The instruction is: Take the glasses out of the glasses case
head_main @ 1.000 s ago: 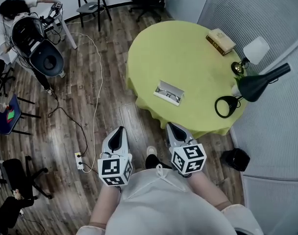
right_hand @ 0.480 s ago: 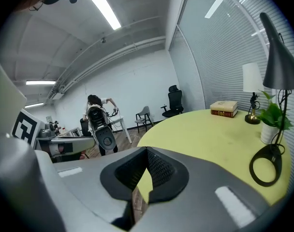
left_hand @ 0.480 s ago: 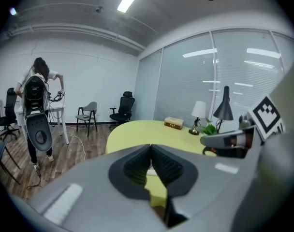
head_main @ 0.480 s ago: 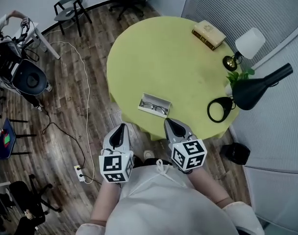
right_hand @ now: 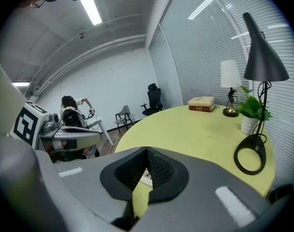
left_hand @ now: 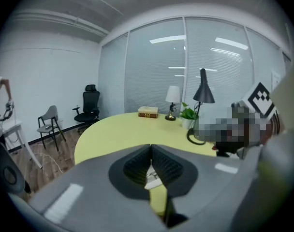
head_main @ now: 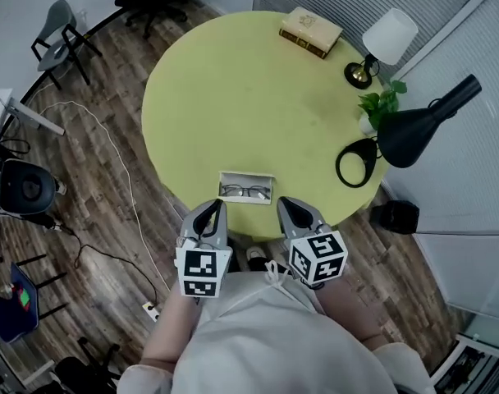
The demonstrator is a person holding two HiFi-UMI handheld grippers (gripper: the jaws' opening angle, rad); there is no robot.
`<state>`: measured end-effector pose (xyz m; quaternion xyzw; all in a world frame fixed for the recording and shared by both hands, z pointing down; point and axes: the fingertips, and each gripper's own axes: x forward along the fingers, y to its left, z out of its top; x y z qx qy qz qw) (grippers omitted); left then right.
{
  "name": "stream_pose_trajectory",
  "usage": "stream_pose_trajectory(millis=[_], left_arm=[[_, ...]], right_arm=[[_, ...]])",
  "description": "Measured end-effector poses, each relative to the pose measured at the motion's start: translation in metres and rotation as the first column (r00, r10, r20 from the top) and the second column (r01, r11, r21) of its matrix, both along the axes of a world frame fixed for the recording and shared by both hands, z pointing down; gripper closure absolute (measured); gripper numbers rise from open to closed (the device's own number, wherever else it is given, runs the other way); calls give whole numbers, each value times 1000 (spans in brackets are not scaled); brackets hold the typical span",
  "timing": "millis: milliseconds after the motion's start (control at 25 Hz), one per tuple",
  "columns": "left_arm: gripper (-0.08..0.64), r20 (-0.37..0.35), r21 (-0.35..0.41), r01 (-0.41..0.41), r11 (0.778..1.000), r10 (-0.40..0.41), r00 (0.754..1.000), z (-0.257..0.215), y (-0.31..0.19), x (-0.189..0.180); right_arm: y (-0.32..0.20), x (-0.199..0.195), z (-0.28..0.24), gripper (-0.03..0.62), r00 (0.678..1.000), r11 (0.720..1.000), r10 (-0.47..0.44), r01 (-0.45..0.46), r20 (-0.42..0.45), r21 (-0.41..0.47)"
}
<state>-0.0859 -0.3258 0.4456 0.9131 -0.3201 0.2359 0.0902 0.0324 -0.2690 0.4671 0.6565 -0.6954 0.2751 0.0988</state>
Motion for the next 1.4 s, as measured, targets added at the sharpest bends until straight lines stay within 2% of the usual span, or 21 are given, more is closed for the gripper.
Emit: stream_pose_trajectory(millis=[80,160,320,480,680,800,920,1040,1120,1200,1400], left_arm=[[554,25,-20,-88,996,88,996,5,-8,10],[554,17,-50,-151,987,152,988,10,-14,17],[554,-1,-72,-239,968,240,971,27,-24,27],[554,-21,-132,-310,941,310,950,54,-29,37],[554,44,-111,-376,920,382,923,90,-33,46],[513,97,-159,-412,897,430,898,117,-36,59],[488,180,-218,-457,863,495,850,145,-35,72],[466,255,-248,-527,813,579,774,165,-29,82],[454,286,-249,-561,790,613,736,173,-26,88],[456,309,-251,-582,774,634,709,180,-24,93],[468,369,-301,-628,717,695,617,198,-16,102]], right_arm=[[-6,2,4,592,999,999,48,-48,0,-20],[-12,2,6,592,996,996,86,-87,-17,-30],[-20,2,17,592,990,989,135,-137,-45,-51],[-23,4,38,592,985,982,159,-165,-74,-88],[-19,3,67,592,980,973,176,-188,-94,-134],[-14,10,85,592,978,964,192,-203,-80,-169],[-10,18,101,592,979,959,194,-204,-70,-197],[-7,23,114,592,978,953,200,-208,-58,-221],[-6,25,120,592,977,950,206,-212,-53,-230],[-6,28,125,592,976,948,211,-216,-50,-231],[-6,28,136,592,978,948,209,-209,-29,-240]])
